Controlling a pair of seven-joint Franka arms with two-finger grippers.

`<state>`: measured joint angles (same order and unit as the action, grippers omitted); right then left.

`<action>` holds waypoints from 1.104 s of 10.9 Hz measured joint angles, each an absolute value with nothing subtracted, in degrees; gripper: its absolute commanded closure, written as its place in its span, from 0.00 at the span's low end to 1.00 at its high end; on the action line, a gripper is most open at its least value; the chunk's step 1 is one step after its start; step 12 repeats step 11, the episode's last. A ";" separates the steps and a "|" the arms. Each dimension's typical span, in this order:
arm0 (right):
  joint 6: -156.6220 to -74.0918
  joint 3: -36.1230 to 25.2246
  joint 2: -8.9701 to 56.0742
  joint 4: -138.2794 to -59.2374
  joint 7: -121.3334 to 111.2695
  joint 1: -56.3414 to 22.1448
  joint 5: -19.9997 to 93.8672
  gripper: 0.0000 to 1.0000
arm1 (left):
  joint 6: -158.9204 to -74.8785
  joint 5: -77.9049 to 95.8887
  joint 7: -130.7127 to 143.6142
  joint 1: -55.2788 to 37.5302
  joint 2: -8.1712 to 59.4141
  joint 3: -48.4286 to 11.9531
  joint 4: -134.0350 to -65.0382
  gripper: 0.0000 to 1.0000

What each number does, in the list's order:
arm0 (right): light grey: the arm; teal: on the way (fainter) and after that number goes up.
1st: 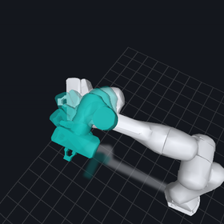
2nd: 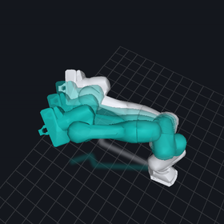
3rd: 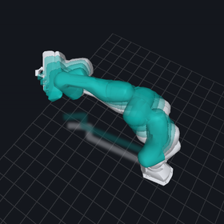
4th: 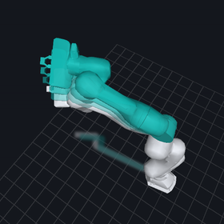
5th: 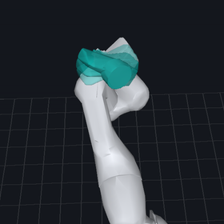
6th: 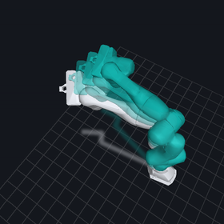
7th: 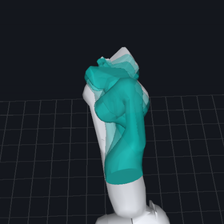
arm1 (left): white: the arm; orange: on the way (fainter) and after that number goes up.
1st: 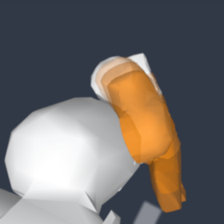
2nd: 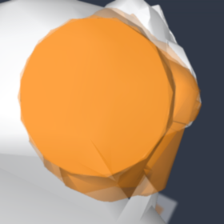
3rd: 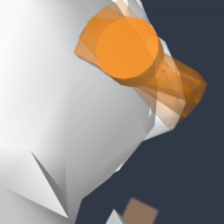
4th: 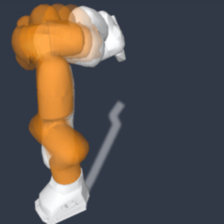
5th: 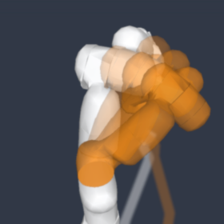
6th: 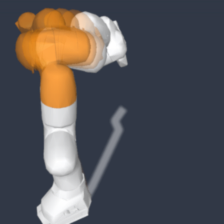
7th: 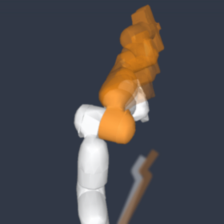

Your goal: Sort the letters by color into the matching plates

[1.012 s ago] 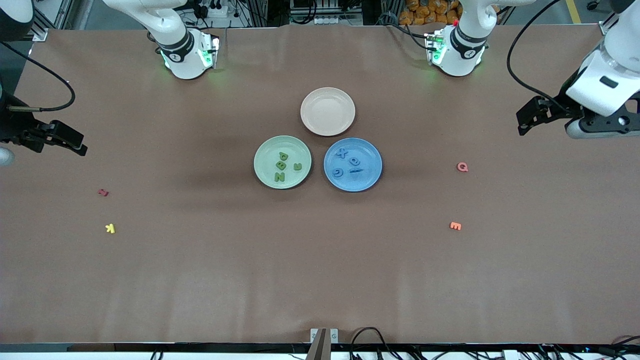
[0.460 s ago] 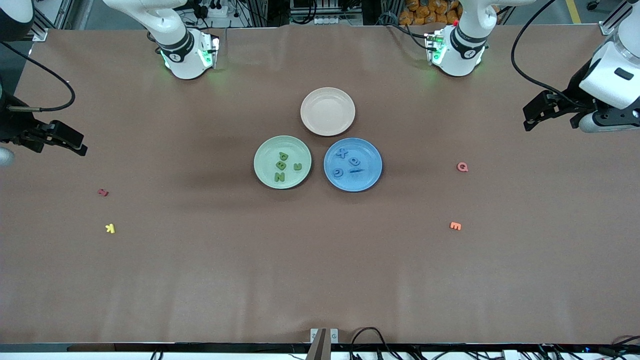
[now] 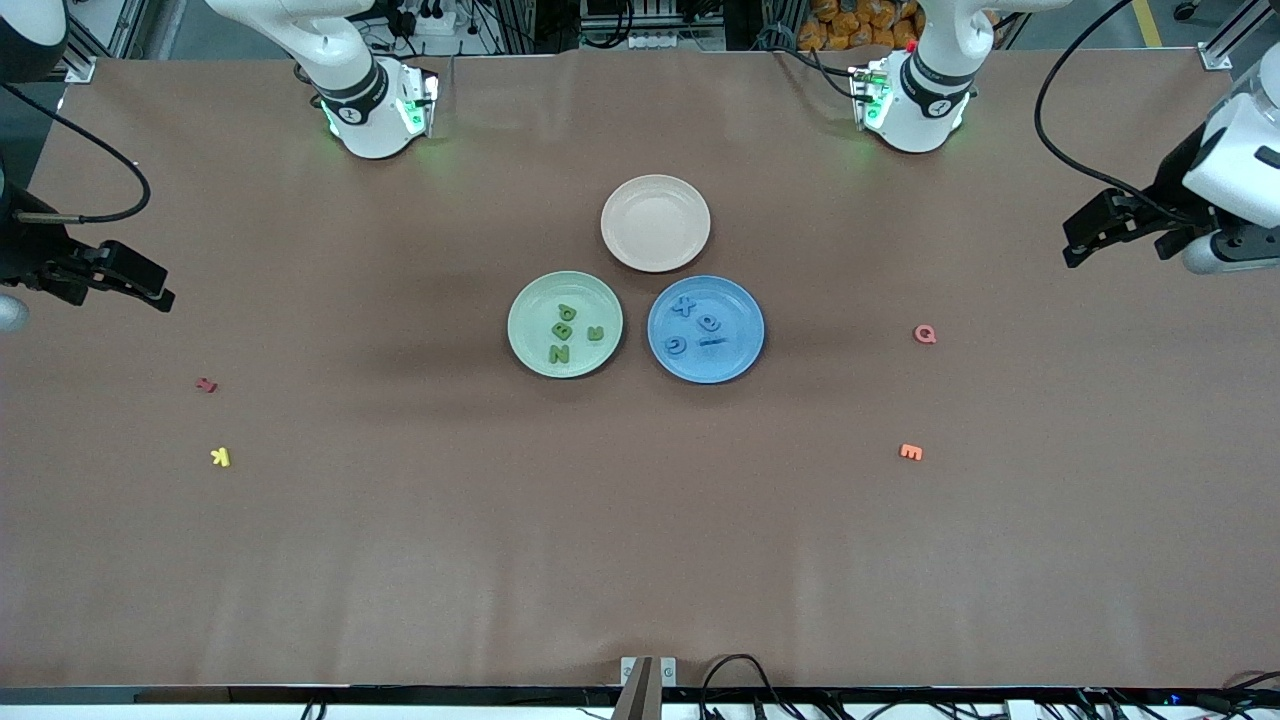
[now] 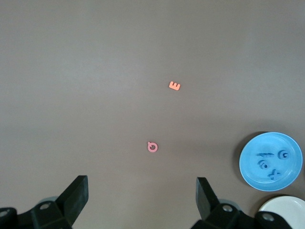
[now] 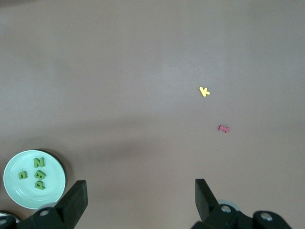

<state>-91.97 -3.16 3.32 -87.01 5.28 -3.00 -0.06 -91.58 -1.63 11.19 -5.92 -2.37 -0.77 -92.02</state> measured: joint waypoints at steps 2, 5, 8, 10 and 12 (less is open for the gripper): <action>-91.97 -3.16 3.32 -87.01 5.28 -3.00 -0.06 0.00 | -91.58 -1.63 11.19 -5.82 -1.83 0.93 -92.03 0.00; -91.97 -3.17 3.32 -87.01 5.28 -3.00 -0.06 0.00 | -91.58 -1.63 11.19 -4.72 -1.63 1.27 -92.02 0.00; -91.99 -3.16 3.32 -87.01 5.28 -3.00 -0.06 0.00 | -91.58 -1.63 11.17 -3.85 -1.63 1.28 -92.02 0.00; -92.01 -3.16 3.32 -87.01 5.28 -3.00 -0.06 0.00 | -91.58 -1.63 11.17 -3.86 -1.63 1.19 -92.02 0.00; -92.01 -3.16 3.32 -87.01 5.28 -3.00 -0.06 0.00 | -91.58 -1.63 11.17 -3.86 -1.63 1.16 -92.02 0.00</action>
